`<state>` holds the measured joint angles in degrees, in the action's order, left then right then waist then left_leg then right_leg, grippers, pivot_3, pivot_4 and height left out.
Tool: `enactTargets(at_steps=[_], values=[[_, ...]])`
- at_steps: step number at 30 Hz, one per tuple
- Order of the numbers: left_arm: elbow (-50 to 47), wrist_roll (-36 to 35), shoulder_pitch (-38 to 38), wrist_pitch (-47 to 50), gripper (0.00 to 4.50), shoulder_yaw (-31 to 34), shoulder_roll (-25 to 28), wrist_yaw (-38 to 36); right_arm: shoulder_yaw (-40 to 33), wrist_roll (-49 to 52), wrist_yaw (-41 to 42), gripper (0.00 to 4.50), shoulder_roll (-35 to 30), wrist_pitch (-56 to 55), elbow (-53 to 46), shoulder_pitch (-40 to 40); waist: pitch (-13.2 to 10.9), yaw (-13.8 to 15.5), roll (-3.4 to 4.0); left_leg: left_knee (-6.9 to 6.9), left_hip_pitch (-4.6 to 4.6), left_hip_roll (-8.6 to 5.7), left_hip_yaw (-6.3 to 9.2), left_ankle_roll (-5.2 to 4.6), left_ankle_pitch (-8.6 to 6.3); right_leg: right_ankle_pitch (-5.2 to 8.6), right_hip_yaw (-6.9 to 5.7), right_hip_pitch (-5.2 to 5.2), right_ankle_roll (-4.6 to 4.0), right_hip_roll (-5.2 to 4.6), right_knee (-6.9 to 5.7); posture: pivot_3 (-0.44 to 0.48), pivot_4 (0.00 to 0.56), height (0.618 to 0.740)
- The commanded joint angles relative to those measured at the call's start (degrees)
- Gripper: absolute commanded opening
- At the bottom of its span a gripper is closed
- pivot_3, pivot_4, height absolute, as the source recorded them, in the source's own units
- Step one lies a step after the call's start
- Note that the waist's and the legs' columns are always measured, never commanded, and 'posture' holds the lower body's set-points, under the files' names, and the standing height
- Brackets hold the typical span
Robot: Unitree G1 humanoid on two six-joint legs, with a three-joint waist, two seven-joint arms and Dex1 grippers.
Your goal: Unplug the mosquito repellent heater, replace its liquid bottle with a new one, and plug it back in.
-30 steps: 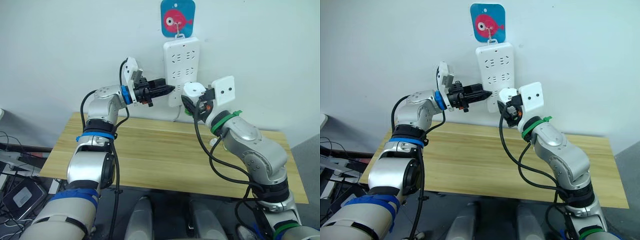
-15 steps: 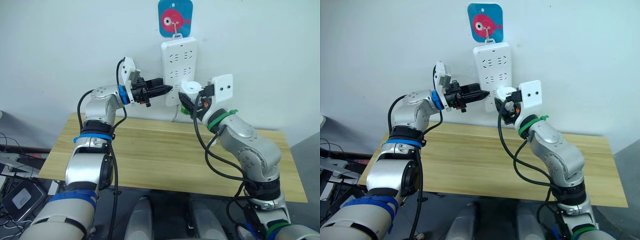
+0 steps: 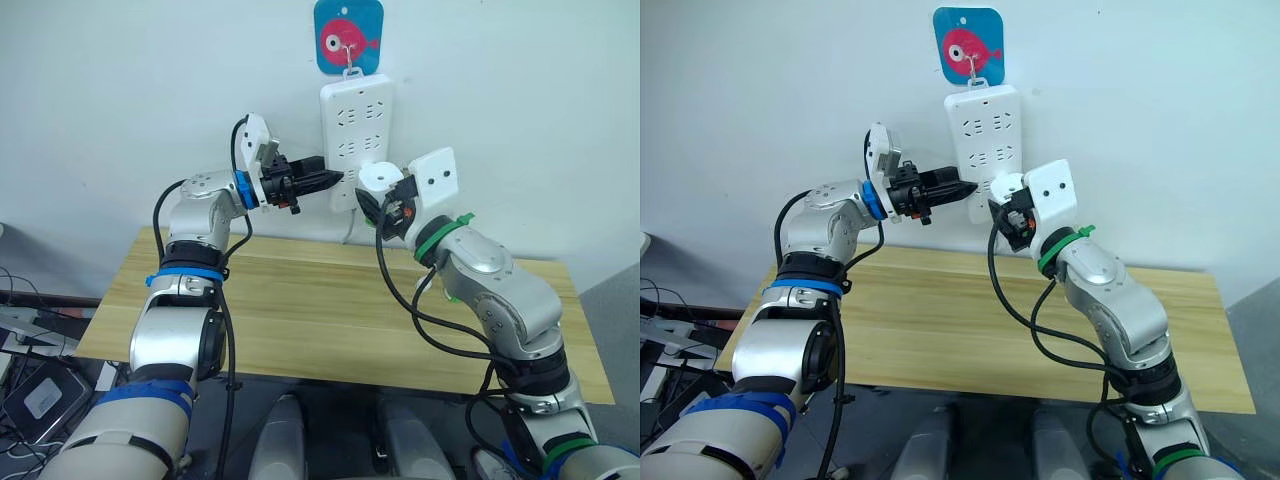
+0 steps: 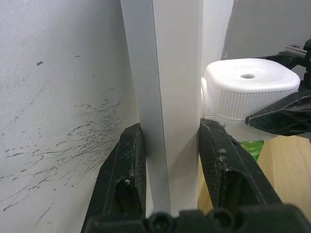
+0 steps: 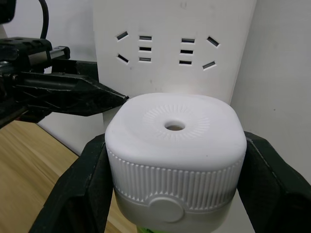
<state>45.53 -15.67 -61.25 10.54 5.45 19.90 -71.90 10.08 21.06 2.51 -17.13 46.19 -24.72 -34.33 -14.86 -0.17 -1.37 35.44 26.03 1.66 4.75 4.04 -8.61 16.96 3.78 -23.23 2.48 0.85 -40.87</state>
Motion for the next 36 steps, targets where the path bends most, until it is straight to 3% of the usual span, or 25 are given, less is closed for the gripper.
enactTargets(at_steps=[1, 14, 18, 19, 28, 36], values=[[-3.76, -1.61, 1.06, 0.30, 1.25, -4.39, -3.43, -8.20, -2.72, -6.39, -2.99, 3.06, -1.05, -0.36, 5.78, -2.18, 0.00, -0.01, 0.00, 0.00, 0.00, 0.00, 0.00, 0.00, 0.00, 0.00, 0.00, 0.00, 0.01, 0.00, 0.00, 0.140, 0.212, 0.740], [-2.29, -0.59, 0.78, -1.26, 1.25, -3.97, -3.74, -6.93, -6.63, -3.33, -3.04, 3.06, 3.92, 0.23, 5.68, -2.45, 0.00, -0.13, 0.00, -0.05, -0.05, 0.02, -0.01, -0.01, 0.01, 0.03, 0.02, 0.00, 0.05, 0.01, -0.01, 0.140, 0.212, 0.740], [-0.08, 0.62, 0.19, -3.03, 1.25, -3.46, -3.71, -5.03, -7.04, -3.41, -2.18, 4.41, 4.01, 1.11, 2.68, -1.09, 0.00, 0.71, -0.01, -0.05, -0.04, -0.02, 0.00, -0.03, 0.02, 0.03, -0.04, 0.04, 0.05, -0.02, 0.03, 0.140, 0.212, 0.740], [0.37, 1.00, 0.05, -3.46, 1.25, -3.50, -3.69, -4.64, -7.07, -3.55, -1.99, 4.47, 3.88, 1.41, 1.88, -0.70, 0.00, 0.75, -0.01, -0.05, 0.02, 0.01, 0.00, -0.03, 0.02, 0.03, -0.09, 0.03, 0.04, -0.03, 0.05, 0.140, 0.212, 0.740], [4.00, 1.98, -0.71, -7.65, 1.25, -3.61, -3.44, -3.16, -9.08, -0.16, -1.17, 4.47, 1.45, 12.28, -16.69, 8.80, 0.02, 1.61, -0.03, -0.71, 0.47, 0.00, 0.08, -0.02, 0.00, -0.03, -0.45, -0.04, -0.06, -0.15, 0.91, 0.125, 0.202, 0.740], [8.44, 3.26, -2.68, -11.79, 1.25, -3.27, -3.08, -0.51, -14.91, 4.76, 2.76, 4.47, -0.38, 17.43, -28.14, 16.41, 0.10, 1.53, -0.05, -0.60, 0.46, -0.01, 0.12, -0.01, 0.02, -0.01, -0.62, 0.04, -0.07, -0.20, 0.90, 0.118, 0.190, 0.740]])
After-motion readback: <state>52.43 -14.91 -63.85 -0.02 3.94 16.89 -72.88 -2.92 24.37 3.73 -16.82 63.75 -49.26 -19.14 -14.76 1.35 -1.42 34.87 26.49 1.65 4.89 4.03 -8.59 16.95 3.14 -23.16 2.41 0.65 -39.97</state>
